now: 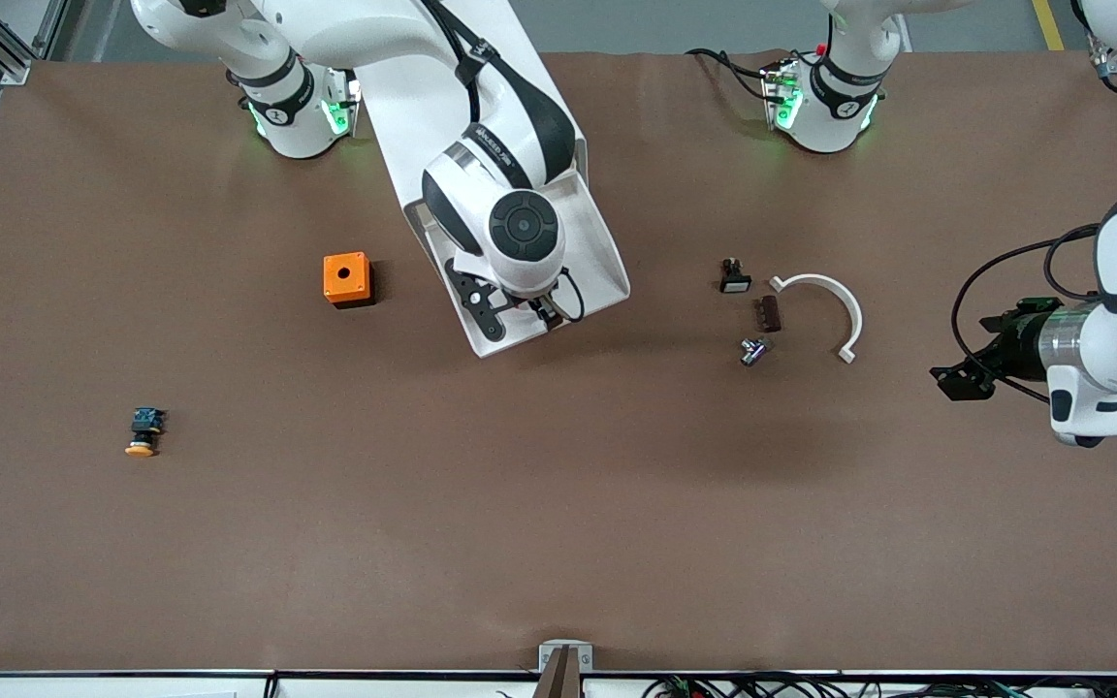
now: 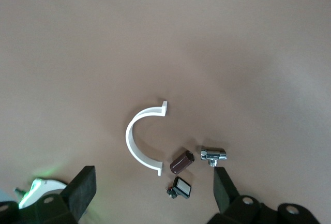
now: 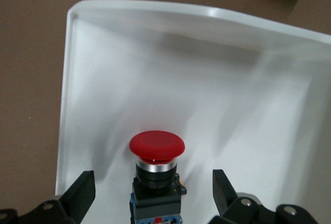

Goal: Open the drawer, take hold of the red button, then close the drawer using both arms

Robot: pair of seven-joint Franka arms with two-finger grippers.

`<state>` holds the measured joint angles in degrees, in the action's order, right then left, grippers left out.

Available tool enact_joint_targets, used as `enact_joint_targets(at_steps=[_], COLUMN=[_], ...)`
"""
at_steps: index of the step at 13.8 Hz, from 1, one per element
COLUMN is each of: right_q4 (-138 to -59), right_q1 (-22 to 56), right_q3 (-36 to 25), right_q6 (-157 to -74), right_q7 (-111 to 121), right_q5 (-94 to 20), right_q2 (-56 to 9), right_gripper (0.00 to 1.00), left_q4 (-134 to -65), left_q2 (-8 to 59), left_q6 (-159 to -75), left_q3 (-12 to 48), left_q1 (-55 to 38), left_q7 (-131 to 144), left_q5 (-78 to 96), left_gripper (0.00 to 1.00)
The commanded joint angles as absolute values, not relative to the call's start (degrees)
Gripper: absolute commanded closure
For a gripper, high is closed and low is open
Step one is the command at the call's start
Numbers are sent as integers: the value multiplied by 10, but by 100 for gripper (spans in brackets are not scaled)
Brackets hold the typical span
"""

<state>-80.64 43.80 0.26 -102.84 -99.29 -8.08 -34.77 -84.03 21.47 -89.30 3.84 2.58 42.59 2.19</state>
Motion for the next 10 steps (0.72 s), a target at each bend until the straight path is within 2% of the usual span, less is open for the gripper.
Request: enact_joint_targets(at_steps=[1,2,3,8,10], right_q4=[-798,-798,-798,-799,-798], right_q1=[451,453,453,453,453], right_q3=[-1,-2,-1,-2,-1], right_q6=[-1033,-1033,-1032,-1031,-1031], right_q7=[-998,-998,-997,-989,-989], right_q5=[-93,-92,-92,-92,-93], right_q2=[-354,-354,-354,-354,-354], right_gripper=[0,0,5,62,78], left_q4=[-960,-984,-997,-998,-998], left_q2=[147,142,142,183,191], left_q6=[-975,-1002,-1024,-1074,-1087], left_q3=[55,72,85,120,125], left_q1=[27,27,26,20,6], left_q7=[406,406,406,406,410], left_q5=[12,12,9,4,8], left_gripper=[0,0,0,0,0])
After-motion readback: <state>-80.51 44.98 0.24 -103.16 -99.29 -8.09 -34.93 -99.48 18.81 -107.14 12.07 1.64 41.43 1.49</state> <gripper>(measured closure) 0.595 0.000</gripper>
